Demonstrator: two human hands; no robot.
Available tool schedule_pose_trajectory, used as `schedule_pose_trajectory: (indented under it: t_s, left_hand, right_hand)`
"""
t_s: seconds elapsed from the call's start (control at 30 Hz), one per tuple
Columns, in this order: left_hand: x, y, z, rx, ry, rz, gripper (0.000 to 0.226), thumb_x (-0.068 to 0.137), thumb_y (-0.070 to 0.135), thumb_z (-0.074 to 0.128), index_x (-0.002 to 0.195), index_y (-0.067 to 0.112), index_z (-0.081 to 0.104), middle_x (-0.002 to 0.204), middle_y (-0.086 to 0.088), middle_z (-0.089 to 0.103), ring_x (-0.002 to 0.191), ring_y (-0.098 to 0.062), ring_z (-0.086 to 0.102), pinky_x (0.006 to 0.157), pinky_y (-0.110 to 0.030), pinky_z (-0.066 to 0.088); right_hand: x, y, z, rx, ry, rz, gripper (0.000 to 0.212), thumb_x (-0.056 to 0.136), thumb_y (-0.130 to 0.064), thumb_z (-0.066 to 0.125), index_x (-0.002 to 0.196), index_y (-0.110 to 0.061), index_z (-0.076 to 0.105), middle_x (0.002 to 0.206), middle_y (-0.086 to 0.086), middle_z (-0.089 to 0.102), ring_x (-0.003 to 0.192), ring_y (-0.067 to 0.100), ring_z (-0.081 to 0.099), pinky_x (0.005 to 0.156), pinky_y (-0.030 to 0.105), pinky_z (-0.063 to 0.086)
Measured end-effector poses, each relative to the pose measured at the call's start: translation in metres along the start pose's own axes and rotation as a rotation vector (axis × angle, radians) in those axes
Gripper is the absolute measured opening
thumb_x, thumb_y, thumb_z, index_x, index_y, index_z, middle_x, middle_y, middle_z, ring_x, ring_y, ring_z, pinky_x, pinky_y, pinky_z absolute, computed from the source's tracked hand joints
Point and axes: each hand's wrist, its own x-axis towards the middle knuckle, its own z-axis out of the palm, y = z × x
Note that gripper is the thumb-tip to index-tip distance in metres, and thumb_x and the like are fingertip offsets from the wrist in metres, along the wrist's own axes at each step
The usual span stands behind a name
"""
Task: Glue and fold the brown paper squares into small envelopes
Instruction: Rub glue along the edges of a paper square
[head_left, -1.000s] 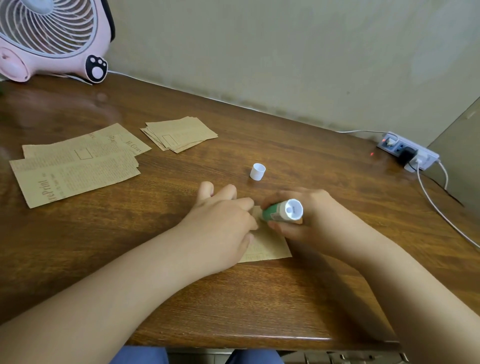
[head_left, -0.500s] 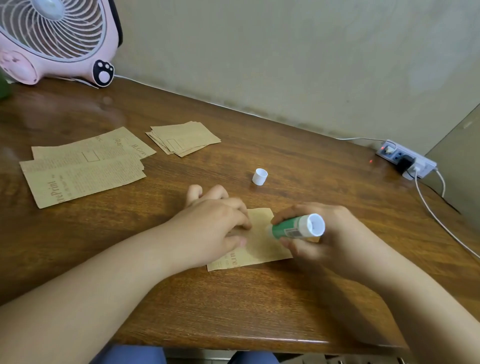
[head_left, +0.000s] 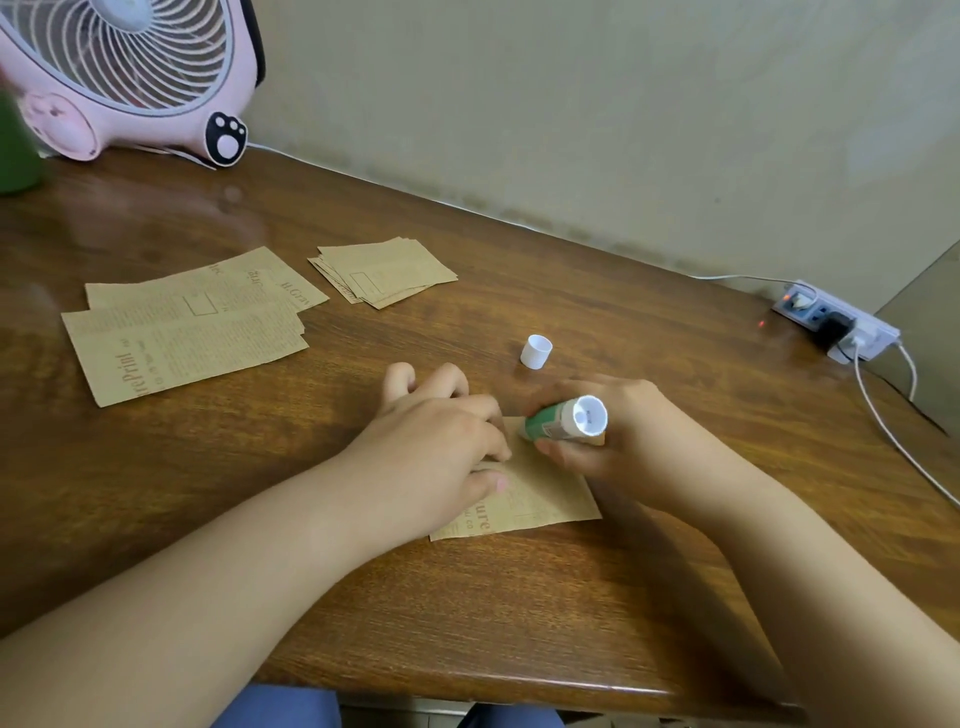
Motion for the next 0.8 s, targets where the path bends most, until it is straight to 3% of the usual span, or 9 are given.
schedule_pose_trajectory:
  t_s: [0.1,0.27,0.4,0.5,0.67,0.8]
  left_hand:
    - [0.001,0.000,0.000,0.009,0.009,0.003,0.033,0.092,0.052,0.047,0.118,0.039,0.062,0.115,0.025,0.052,0.105,-0.005,0.019,0.083,-0.032,0.011]
    - [0.002,0.002,0.002,-0.009,0.031,-0.012,0.032,0.092,0.052,0.048,0.114,0.037,0.065,0.116,0.026,0.053,0.090,0.001,0.008,0.080,-0.030,0.008]
    - [-0.002,0.003,0.001,-0.001,0.040,0.018,0.031,0.093,0.049,0.047,0.116,0.037,0.063,0.120,0.024,0.043,0.106,-0.003,0.018,0.085,-0.032,0.010]
    - [-0.004,0.003,-0.001,0.009,0.070,0.034,0.028,0.096,0.043,0.045,0.117,0.038,0.062,0.114,0.019,0.030,0.108,-0.007,0.021,0.090,-0.033,0.012]
    - [-0.009,-0.003,-0.003,0.018,0.064,0.010,0.031,0.097,0.042,0.044,0.127,0.044,0.054,0.115,0.023,0.045,0.111,-0.005,0.023,0.080,-0.029,0.006]
    - [-0.013,-0.004,-0.001,0.010,0.083,-0.015,0.030,0.093,0.049,0.048,0.116,0.039,0.063,0.110,0.023,0.054,0.109,-0.001,0.019,0.078,-0.026,0.003]
  right_hand:
    - [-0.024,-0.007,-0.001,0.000,-0.020,-0.056,0.023,0.079,-0.030,0.068,0.100,-0.037,0.064,0.094,-0.016,0.062,0.085,-0.001,0.057,0.072,0.013,0.044]
    - [-0.052,-0.016,-0.004,0.056,-0.070,-0.085,0.026,0.077,-0.045,0.062,0.101,-0.037,0.062,0.099,-0.019,0.062,0.085,-0.002,0.061,0.074,0.013,0.047]
    - [-0.039,-0.013,-0.007,0.079,-0.070,-0.044,0.023,0.079,-0.029,0.072,0.100,-0.034,0.067,0.094,-0.018,0.064,0.083,0.000,0.062,0.070,0.013,0.047]
    - [-0.027,-0.012,-0.008,0.105,-0.049,0.010,0.022,0.079,-0.023,0.073,0.100,-0.030,0.069,0.093,-0.021,0.064,0.084,-0.001,0.061,0.071,0.011,0.047]
    - [-0.031,-0.014,-0.016,0.076,-0.031,0.015,0.023,0.078,-0.022,0.073,0.099,-0.031,0.068,0.093,-0.020,0.066,0.087,0.000,0.061,0.075,0.018,0.049]
    - [-0.038,-0.016,-0.024,0.067,0.067,-0.027,0.024,0.077,-0.021,0.073,0.099,-0.030,0.068,0.094,-0.020,0.067,0.088,-0.001,0.062,0.077,0.014,0.048]
